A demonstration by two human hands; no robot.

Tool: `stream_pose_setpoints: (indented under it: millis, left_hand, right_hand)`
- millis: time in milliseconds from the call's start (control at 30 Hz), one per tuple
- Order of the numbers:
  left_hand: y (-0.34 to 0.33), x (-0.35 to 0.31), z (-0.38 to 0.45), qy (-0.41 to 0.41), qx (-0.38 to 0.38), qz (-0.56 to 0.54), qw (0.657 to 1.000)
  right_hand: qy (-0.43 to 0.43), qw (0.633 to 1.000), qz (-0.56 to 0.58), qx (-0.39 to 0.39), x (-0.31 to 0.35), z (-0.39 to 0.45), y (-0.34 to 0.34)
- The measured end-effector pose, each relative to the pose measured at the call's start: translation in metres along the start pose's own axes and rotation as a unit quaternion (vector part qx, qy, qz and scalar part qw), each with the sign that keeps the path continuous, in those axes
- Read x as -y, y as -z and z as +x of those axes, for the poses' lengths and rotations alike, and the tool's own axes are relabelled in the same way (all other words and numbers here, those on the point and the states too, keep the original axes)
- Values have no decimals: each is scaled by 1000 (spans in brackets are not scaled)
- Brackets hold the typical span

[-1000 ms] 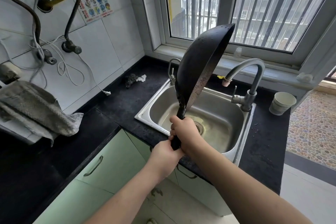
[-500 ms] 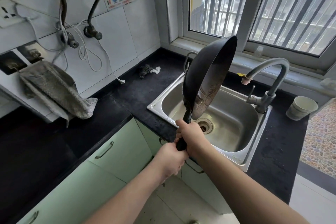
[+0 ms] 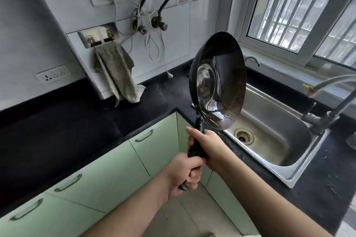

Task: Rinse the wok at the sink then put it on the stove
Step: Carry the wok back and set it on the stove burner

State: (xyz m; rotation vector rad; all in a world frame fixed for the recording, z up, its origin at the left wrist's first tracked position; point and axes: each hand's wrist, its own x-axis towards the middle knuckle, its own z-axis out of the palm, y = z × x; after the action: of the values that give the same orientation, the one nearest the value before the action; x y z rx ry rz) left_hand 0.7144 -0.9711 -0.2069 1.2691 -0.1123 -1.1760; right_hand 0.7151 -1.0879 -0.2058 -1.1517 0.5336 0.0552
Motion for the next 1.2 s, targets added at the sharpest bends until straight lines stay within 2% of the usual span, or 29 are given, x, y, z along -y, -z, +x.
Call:
stream_pose_setpoints:
  millis: [133, 267, 400, 600, 867, 933, 1067, 1200]
  left_hand:
    - [27, 7, -49, 0, 36, -65, 997]
    - [46, 21, -96, -27, 51, -114, 992]
    - [60, 42, -140, -45, 58, -158, 985]
    - [92, 63, -199, -74, 60, -215, 972]
    - [126, 88, -240, -135, 7, -199, 971]
    - [135, 90, -247, -139, -10, -177, 974]
    - [147, 90, -261, -111, -82, -221, 965]
    - [148, 86, -266, -81, -205, -281, 934]
  right_hand:
    - [-19, 997, 15, 67, -16, -20, -39]
    - [-62, 980, 114, 151, -43, -41, -78]
    - [-122, 915, 274, 268, -77, -59, -115]
    - [-166, 854, 341, 356, -113, -74, -172]
    - [-166, 882, 189, 399, -131, -85, -232]
    - [-160, 897, 141, 388, -133, -87, -244]
    - [-142, 915, 49, 374, -138, -89, -266]
    - [-123, 908, -33, 400, -136, -86, -288]
